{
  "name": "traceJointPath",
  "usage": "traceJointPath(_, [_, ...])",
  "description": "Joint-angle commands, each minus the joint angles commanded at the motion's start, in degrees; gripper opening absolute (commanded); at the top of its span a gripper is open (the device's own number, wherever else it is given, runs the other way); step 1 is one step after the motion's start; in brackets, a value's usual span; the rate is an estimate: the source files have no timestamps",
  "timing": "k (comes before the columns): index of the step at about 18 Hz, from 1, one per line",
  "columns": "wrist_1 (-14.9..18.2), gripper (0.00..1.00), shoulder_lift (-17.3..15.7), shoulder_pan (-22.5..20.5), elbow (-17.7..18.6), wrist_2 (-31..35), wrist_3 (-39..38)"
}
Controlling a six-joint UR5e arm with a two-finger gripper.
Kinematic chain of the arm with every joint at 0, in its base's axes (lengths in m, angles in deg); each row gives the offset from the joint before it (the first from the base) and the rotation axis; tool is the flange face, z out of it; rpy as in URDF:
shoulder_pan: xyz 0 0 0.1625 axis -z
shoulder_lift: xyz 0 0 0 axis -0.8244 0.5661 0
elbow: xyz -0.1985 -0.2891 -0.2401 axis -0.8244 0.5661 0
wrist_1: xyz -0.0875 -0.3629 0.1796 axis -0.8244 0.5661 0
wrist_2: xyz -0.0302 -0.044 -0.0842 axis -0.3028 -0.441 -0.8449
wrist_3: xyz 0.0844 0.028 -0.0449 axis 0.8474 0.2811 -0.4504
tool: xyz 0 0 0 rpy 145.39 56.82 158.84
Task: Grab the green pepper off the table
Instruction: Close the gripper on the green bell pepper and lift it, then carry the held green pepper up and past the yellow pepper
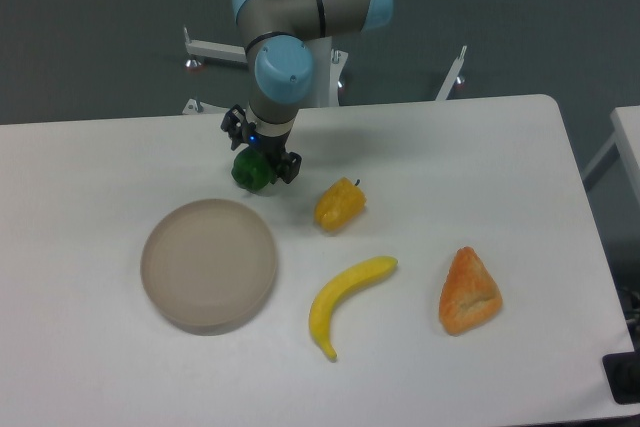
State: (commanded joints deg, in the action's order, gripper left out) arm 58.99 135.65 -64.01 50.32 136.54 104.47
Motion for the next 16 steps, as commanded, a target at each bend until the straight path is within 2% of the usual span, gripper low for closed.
traceJointPath(1, [0.0,1.0,0.1,0.0,0.1,-0.1,0.1])
traceJointPath(2, [0.0,0.92,0.8,0.3,0.1,-0.1,0.2])
traceJointPath(3, [0.1,0.74,0.9,0.6,0.0,0.0,0.1])
traceJointPath(4, [0.1,0.64,0.8,0.6,0.0,-0.1,0.1])
traceJointPath(6, [0.3,0.5,0.5,0.5,0.0,-0.3,-0.3])
traceJointPath(9, [0.8,0.47,0.0,0.3,-1.2,0.4,-0.1])
traceJointPath(10, [1.0,0.42,0.0,0.2,-1.8,0.4,0.0])
traceJointPath(12, [1.5,0.38,0.0,-1.0,-4.8,0.4,0.3])
traceJointPath(16, [1.9,0.38,0.5,-5.4,-11.5,0.1,1.1])
